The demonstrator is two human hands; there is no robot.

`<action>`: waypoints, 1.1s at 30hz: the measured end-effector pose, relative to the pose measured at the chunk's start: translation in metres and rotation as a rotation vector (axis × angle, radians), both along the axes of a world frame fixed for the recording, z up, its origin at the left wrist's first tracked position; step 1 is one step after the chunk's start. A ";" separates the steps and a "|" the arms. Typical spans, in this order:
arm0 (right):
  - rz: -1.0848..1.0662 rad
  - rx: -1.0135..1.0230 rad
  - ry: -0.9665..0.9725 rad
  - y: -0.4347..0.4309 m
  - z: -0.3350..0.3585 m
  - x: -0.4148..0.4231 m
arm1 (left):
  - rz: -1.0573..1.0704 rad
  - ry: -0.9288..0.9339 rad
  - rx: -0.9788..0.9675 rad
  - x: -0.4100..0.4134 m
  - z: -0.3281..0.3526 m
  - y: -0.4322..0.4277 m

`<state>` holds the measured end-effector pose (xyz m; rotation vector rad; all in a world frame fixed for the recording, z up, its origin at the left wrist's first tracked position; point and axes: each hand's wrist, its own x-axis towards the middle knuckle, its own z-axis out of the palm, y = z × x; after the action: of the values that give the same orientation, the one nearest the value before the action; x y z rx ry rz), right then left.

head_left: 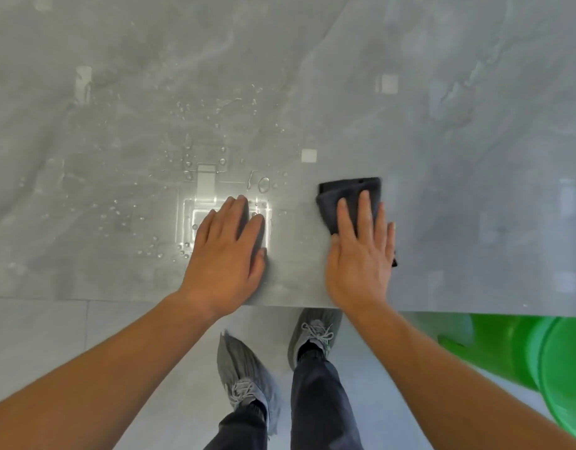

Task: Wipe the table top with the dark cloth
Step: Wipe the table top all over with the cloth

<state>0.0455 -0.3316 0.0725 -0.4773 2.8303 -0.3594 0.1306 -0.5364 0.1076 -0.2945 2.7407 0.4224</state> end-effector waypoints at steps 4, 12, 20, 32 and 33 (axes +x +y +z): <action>0.392 0.036 -0.002 0.010 -0.001 0.056 | 0.022 0.007 -0.016 0.017 -0.002 -0.011; -0.121 -0.078 -0.024 -0.002 -0.004 0.017 | 0.038 0.035 0.024 0.049 -0.006 -0.039; 0.291 -0.077 0.039 -0.039 -0.008 0.113 | 0.048 0.043 0.021 0.067 -0.009 -0.062; 0.307 -0.041 0.045 -0.071 -0.006 0.100 | 0.085 0.029 0.071 0.049 -0.008 -0.080; 0.362 -0.037 0.043 -0.069 -0.007 0.105 | 0.085 0.022 0.078 0.048 -0.008 -0.080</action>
<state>0.1502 -0.4008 0.0657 -0.9955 2.7033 -0.3305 0.1782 -0.6165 0.0995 -0.3886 2.7322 0.5575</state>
